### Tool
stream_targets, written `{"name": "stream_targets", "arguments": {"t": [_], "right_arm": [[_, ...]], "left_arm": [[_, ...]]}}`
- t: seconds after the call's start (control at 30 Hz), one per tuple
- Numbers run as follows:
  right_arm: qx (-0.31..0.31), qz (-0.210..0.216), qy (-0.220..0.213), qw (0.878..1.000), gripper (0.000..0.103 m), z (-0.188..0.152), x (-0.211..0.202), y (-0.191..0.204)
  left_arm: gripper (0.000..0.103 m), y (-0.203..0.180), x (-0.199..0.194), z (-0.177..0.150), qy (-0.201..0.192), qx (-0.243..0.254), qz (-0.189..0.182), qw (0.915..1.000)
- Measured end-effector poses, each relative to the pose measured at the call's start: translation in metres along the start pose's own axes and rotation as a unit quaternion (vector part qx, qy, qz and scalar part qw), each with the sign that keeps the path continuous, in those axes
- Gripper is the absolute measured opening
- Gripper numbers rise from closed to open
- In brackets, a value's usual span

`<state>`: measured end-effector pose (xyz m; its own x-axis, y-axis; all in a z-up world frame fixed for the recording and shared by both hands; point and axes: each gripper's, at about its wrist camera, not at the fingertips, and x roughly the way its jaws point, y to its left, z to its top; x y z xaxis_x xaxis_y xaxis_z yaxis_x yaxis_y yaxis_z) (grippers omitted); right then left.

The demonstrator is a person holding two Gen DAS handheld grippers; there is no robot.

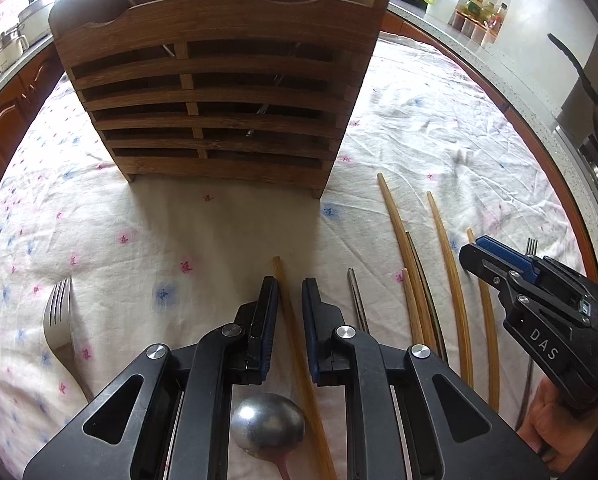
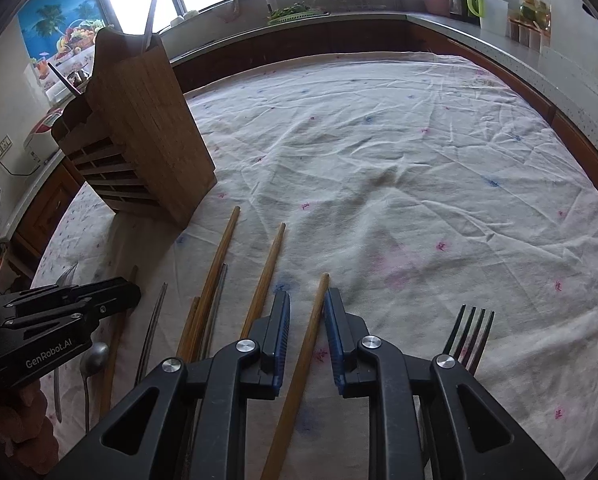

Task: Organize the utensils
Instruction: 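Lift and carry the wooden chopsticks in both tools over the holder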

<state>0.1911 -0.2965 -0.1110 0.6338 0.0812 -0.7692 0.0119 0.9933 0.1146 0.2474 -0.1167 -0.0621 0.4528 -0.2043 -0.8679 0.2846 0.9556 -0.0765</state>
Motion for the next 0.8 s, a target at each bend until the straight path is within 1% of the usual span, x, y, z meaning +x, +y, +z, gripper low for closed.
{"name": "stream_targets", "arguments": {"t": [0.03, 0.07, 0.1, 0.13, 0.17, 0.23, 0.3, 0.37, 0.5, 0.73, 0.77, 0.8], "right_arm": [[-0.003, -0.003, -0.002, 1.0, 0.02, 0.0, 0.0, 0.001], [-0.003, -0.009, -0.004, 1.0, 0.016, -0.001, 0.0, 0.001], [0.001, -0.009, -0.004, 1.0, 0.012, -0.001, 0.0, 0.0], [0.012, 0.004, -0.003, 1.0, 0.008, -0.001, -0.001, -0.003], [0.023, 0.014, -0.002, 1.0, 0.007, -0.001, -0.001, -0.006], [0.029, 0.021, -0.004, 0.999, 0.006, -0.001, -0.007, -0.007], [0.033, 0.033, -0.011, 0.999, 0.005, -0.001, -0.015, -0.006], [0.034, 0.043, -0.023, 0.998, 0.005, 0.0, -0.028, -0.003], [0.036, 0.062, -0.049, 0.996, 0.005, 0.005, -0.055, 0.002], [0.032, 0.08, -0.088, 0.992, 0.005, 0.008, -0.097, 0.012], [0.031, 0.082, -0.093, 0.992, 0.005, 0.009, -0.103, 0.013], [0.03, 0.085, -0.099, 0.991, 0.005, 0.009, -0.109, 0.014]], "left_arm": [[0.01, -0.006, 0.0, 0.0, -0.003, 0.005, 0.005, 1.0], [0.006, -0.007, 0.0, -0.001, -0.005, 0.008, 0.007, 0.9999], [0.006, -0.009, -0.002, -0.002, -0.005, 0.006, 0.002, 1.0], [0.006, -0.009, -0.003, -0.003, -0.004, 0.001, -0.006, 1.0], [0.006, -0.006, -0.003, -0.003, -0.002, -0.007, -0.018, 0.9998], [0.005, 0.001, -0.007, -0.006, -0.003, -0.021, -0.036, 0.9991], [0.005, 0.007, -0.016, -0.008, -0.011, -0.031, -0.049, 0.9983], [0.005, 0.018, -0.029, -0.011, -0.02, -0.042, -0.072, 0.9963], [0.005, 0.032, -0.059, -0.017, -0.046, -0.049, -0.093, 0.9934], [0.005, 0.048, -0.109, -0.033, -0.089, -0.047, -0.122, 0.9874], [0.005, 0.043, -0.108, -0.021, -0.094, -0.049, -0.127, 0.9863], [0.004, 0.047, -0.114, -0.023, -0.099, -0.052, -0.134, 0.9846]]}}
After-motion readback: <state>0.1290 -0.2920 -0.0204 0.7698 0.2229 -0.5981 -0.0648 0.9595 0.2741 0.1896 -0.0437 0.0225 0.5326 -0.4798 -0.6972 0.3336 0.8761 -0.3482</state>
